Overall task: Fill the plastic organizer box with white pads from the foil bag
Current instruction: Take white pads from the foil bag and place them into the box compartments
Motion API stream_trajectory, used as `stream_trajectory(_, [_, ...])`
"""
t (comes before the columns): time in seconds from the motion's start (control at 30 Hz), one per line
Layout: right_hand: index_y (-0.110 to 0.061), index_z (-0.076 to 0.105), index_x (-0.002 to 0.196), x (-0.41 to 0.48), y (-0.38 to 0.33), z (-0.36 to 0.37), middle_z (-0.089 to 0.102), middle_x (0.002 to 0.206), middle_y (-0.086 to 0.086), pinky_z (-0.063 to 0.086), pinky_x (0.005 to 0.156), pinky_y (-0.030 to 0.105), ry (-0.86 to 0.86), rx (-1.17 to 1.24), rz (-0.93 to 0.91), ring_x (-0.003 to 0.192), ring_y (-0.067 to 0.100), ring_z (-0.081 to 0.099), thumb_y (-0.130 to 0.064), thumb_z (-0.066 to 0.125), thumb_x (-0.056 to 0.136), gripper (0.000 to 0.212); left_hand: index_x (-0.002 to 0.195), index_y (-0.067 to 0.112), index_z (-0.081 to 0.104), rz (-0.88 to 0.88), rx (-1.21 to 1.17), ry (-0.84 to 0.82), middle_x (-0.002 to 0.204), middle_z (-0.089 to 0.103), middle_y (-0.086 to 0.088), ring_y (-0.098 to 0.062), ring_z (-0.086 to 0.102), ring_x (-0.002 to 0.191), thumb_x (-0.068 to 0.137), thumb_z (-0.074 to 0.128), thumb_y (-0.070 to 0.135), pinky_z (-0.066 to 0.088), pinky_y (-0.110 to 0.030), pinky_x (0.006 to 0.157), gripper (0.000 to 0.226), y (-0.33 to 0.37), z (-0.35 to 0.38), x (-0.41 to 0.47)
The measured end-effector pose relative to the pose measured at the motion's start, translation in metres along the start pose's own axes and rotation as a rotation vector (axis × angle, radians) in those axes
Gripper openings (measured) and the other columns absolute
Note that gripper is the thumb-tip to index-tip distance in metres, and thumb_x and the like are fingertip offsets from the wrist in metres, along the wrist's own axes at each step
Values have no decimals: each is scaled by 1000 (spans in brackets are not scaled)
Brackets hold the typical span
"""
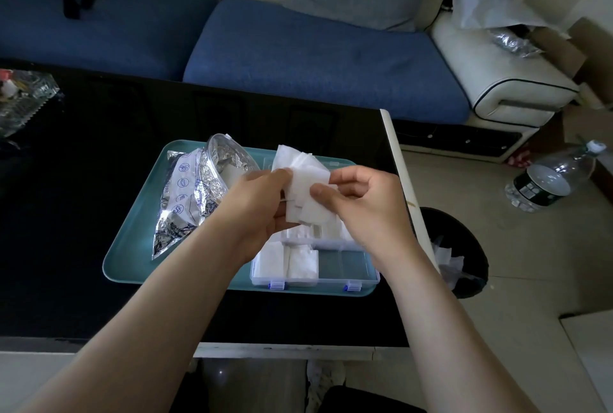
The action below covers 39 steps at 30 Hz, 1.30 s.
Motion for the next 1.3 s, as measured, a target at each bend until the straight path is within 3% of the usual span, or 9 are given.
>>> stream_trajectory(0.2, [-25,76,101,2,13,-3,78,93,-2,55,66,20,34,37,74,84,11,76,-33,93,78,30,126,-1,64,43,35,-135,113,78,-18,-32,78,102,107,59,21,64,-46,90,30,3,15,-6])
stream_trajectory(0.3, [-25,75,111,1,8,-5,79,85,-3,55,66,18,43,-17,19,78,7,76,-32,93,79,37,127,1,64,88,92,-90,115,77,-18,-31,78,100,107,61,17,66,-42,83,27,5,9,-3])
stream_trajectory(0.37, [-23,75,118,2,6,-10,79,81,-5,59,75,26,89,-43,-31,78,6,76,-31,92,81,41,121,4,66,120,122,-49,113,76,-19,-31,79,98,106,61,17,67,-42,80,20,7,4,-2])
stream_trajectory(0.43, [-23,75,118,3,3,-17,79,81,-6,59,77,26,138,-10,-84,79,7,76,-27,89,85,36,114,8,68,134,130,-20,111,77,-19,-31,78,97,106,61,16,67,-44,80,13,7,1,-1])
stream_trajectory(0.53, [-23,78,114,3,-2,-19,79,88,-7,55,71,16,141,73,-124,81,4,75,-21,86,88,27,115,7,68,121,128,-22,111,77,-20,-31,79,97,106,62,17,66,-44,81,15,4,0,1])
stream_trajectory(0.77, [-25,80,109,0,-13,-10,75,97,-11,64,72,32,125,-145,-257,82,9,75,-22,88,85,25,125,1,66,41,121,-150,112,78,-20,-31,78,100,108,58,23,65,-44,84,29,-4,14,1])
stream_trajectory(1.03, [-21,75,129,-2,-17,4,64,115,-8,47,81,4,71,-389,-407,101,0,61,-36,76,96,36,123,-2,67,66,119,-156,112,77,-22,-34,77,103,106,61,18,64,-48,89,27,0,11,0])
stream_trajectory(1.13, [-20,74,126,-2,-17,5,67,114,-8,46,78,4,78,-388,-400,98,-1,61,-37,76,96,34,125,-2,66,59,104,-172,114,76,-22,-33,77,103,106,60,15,66,-44,85,26,0,12,0])
stream_trajectory(1.3, [-20,78,100,1,-15,-8,73,96,-13,52,67,10,138,-233,-308,85,0,69,-28,88,86,19,128,1,66,38,117,-163,119,74,-22,-31,77,104,108,57,17,66,-39,79,27,-4,13,2])
Point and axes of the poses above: each hand's wrist, its own x-axis towards the middle knuckle, its own z-axis out of the palm, y = z × x, the point moved 9 cm from there along x, towards the middle knuckle
